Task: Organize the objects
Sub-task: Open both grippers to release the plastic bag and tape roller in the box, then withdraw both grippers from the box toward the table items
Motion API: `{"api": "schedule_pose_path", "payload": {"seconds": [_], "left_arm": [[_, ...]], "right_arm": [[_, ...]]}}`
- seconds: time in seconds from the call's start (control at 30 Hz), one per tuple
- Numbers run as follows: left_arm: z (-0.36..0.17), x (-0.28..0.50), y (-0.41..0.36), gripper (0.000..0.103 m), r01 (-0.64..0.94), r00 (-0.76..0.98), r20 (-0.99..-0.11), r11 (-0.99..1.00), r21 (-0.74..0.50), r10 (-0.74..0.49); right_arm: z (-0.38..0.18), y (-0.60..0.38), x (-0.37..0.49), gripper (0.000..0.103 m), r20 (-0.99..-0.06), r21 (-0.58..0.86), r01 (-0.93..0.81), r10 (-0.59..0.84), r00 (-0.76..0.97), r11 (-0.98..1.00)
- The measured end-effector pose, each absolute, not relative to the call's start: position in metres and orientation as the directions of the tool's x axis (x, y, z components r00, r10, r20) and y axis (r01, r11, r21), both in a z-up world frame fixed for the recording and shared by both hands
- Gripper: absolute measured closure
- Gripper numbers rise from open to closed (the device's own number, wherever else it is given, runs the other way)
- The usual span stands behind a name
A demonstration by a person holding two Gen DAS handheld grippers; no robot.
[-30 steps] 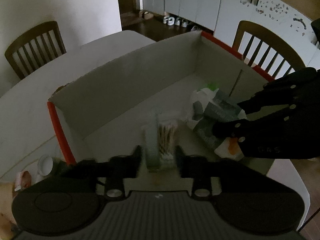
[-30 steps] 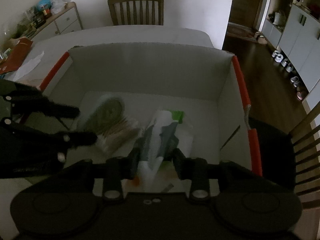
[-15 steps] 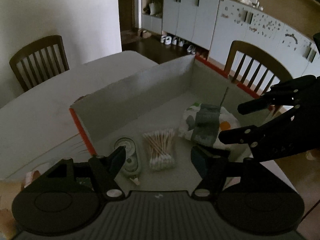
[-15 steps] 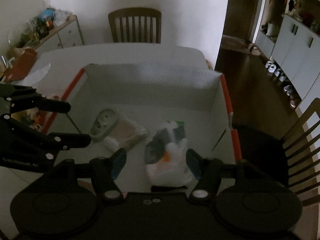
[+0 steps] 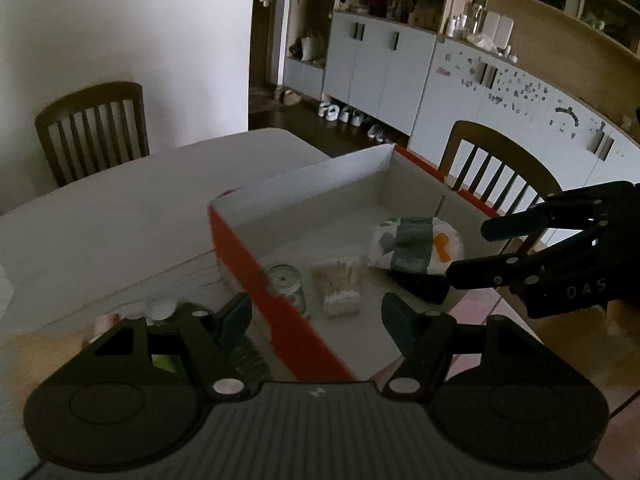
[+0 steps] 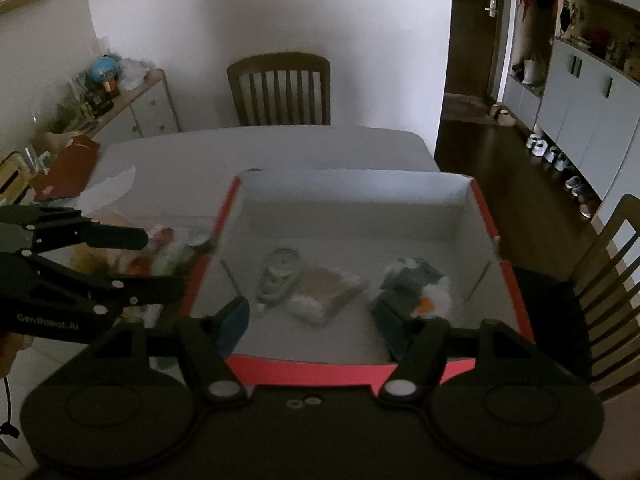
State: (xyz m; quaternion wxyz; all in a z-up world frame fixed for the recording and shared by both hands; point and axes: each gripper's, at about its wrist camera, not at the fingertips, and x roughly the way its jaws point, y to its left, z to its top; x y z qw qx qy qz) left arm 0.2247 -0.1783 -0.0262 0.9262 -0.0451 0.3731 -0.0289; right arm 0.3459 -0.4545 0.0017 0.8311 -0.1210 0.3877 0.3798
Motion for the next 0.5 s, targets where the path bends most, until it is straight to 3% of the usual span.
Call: {"api": "schedule_pose_path", "payload": {"seconds": [0.23, 0.5], "left_arm": [[-0.021, 0.187, -0.144, 0.025, 0.001, 0.736, -0.674, 0.996, -0.092, -0.063], [-0.030, 0.142, -0.097, 0.025, -0.047, 0.738, -0.673, 0.993, -0.111, -0.040]], "right_arm": [[0.002, -0.426, 0.305, 0.028, -0.726, 0.124, -0.722, 0.559, 0.401, 0.680], [-0.008, -0.388, 0.266, 0.022, -0.735, 0.130, -0.717, 0.552, 0.395, 0.685]]}}
